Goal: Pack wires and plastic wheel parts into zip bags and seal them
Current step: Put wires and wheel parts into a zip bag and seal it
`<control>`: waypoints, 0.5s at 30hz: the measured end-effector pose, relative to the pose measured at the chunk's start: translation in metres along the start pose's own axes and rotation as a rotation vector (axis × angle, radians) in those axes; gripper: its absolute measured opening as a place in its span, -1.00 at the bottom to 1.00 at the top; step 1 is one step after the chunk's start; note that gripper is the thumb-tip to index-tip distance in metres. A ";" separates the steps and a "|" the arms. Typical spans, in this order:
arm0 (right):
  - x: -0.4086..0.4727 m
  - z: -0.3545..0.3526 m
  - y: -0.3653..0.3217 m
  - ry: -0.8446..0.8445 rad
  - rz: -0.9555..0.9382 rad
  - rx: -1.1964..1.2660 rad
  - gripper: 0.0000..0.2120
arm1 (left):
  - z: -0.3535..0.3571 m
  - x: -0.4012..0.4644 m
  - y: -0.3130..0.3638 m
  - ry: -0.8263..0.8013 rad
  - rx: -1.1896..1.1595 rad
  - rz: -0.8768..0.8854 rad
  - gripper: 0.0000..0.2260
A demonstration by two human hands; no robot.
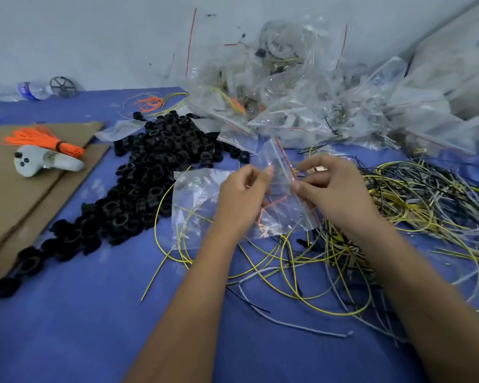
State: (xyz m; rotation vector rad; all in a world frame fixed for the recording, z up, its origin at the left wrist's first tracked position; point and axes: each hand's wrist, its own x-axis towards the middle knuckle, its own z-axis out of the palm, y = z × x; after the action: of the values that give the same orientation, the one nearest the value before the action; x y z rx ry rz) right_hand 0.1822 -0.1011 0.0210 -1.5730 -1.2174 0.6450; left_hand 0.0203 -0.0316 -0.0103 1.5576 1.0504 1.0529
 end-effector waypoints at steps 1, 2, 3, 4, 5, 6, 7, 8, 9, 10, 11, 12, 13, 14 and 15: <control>-0.001 0.000 -0.001 0.000 -0.027 -0.024 -0.76 | 0.001 -0.002 0.002 -0.004 0.006 0.031 -0.61; -0.001 0.001 -0.002 0.000 -0.057 -0.031 -0.74 | 0.002 -0.003 0.004 -0.001 0.014 0.056 -0.59; -0.001 0.003 -0.002 -0.006 -0.087 -0.022 -0.73 | 0.004 -0.004 0.007 0.006 0.030 0.074 -0.56; -0.001 0.005 -0.001 -0.011 -0.109 -0.014 -0.73 | 0.007 -0.005 0.009 0.018 0.056 0.083 -0.55; -0.001 0.008 0.000 -0.016 -0.129 -0.011 -0.73 | 0.008 -0.005 0.010 0.036 0.084 0.087 -0.55; -0.002 0.009 0.002 -0.016 -0.147 -0.012 -0.73 | 0.010 -0.004 0.010 0.058 0.103 0.085 -0.59; -0.001 0.010 0.004 -0.013 -0.165 -0.020 -0.72 | 0.011 -0.003 0.009 0.080 0.107 0.073 -0.63; -0.001 0.010 0.007 -0.007 -0.180 -0.033 -0.70 | 0.012 -0.001 0.008 0.094 0.087 0.049 -0.67; 0.000 0.010 0.009 -0.002 -0.192 -0.041 -0.68 | 0.013 0.000 0.007 0.095 0.046 0.019 -0.69; 0.001 0.009 0.010 0.003 -0.196 -0.037 -0.67 | 0.013 0.001 0.007 0.089 0.005 -0.010 -0.71; 0.002 0.009 0.011 0.007 -0.193 -0.028 -0.68 | 0.012 0.002 0.006 0.081 -0.021 -0.028 -0.72; 0.002 0.009 0.012 0.012 -0.181 -0.019 -0.71 | 0.011 0.003 0.005 0.072 -0.030 -0.037 -0.72; 0.004 0.009 0.013 0.011 -0.158 -0.012 -0.77 | 0.010 0.003 0.004 0.063 -0.034 -0.038 -0.71; 0.005 0.009 0.014 0.003 -0.132 -0.009 -0.84 | 0.009 0.004 0.003 0.057 -0.038 -0.037 -0.70; 0.006 0.008 0.016 -0.002 -0.108 -0.013 -0.88 | 0.007 0.004 0.003 0.054 -0.048 -0.037 -0.69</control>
State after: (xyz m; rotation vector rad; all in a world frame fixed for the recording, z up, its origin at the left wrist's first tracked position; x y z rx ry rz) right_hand 0.1838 -0.0924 0.0046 -1.5059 -1.3015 0.5701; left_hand 0.0286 -0.0300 -0.0086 1.4734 1.0786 1.0924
